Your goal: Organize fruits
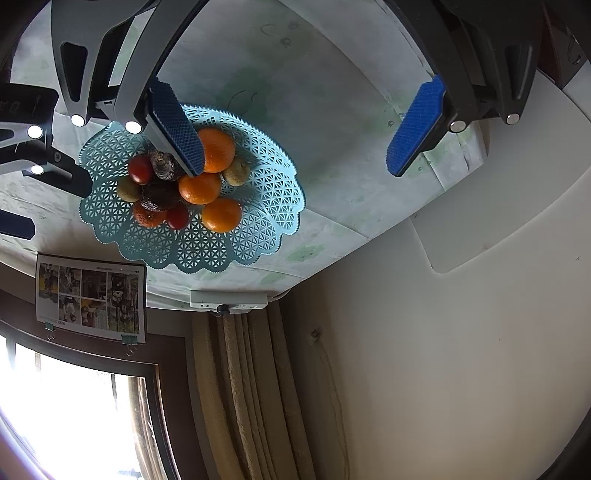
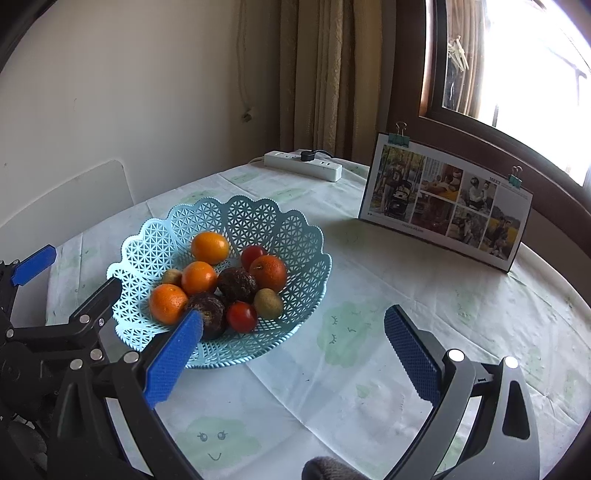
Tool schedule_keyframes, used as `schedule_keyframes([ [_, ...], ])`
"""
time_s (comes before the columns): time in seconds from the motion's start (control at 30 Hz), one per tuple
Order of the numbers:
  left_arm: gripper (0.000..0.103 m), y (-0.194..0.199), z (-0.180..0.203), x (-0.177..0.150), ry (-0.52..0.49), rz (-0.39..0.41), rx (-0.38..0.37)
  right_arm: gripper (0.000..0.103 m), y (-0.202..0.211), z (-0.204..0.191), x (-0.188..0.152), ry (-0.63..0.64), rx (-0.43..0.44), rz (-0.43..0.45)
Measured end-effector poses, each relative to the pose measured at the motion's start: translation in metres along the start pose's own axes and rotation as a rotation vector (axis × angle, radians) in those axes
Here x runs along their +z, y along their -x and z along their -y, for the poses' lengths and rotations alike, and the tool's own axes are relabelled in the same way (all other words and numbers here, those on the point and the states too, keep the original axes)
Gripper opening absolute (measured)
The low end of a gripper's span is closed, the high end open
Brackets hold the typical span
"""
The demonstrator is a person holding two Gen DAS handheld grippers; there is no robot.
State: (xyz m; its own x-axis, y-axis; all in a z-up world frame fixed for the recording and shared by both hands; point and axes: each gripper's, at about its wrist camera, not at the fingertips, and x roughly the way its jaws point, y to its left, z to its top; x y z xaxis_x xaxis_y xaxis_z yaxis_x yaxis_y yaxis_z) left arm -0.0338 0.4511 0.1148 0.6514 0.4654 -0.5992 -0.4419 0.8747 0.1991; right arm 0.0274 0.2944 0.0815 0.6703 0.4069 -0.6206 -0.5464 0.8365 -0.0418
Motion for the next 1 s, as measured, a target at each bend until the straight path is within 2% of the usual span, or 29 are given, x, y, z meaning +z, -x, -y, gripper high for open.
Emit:
schedule_keyframes([
  [1.0,0.1,-0.0007,-0.0007,-0.0008,-0.001,-0.006,0.003,0.098,-0.0008,-0.0094,0.0008,0.026,0.019,-0.001],
])
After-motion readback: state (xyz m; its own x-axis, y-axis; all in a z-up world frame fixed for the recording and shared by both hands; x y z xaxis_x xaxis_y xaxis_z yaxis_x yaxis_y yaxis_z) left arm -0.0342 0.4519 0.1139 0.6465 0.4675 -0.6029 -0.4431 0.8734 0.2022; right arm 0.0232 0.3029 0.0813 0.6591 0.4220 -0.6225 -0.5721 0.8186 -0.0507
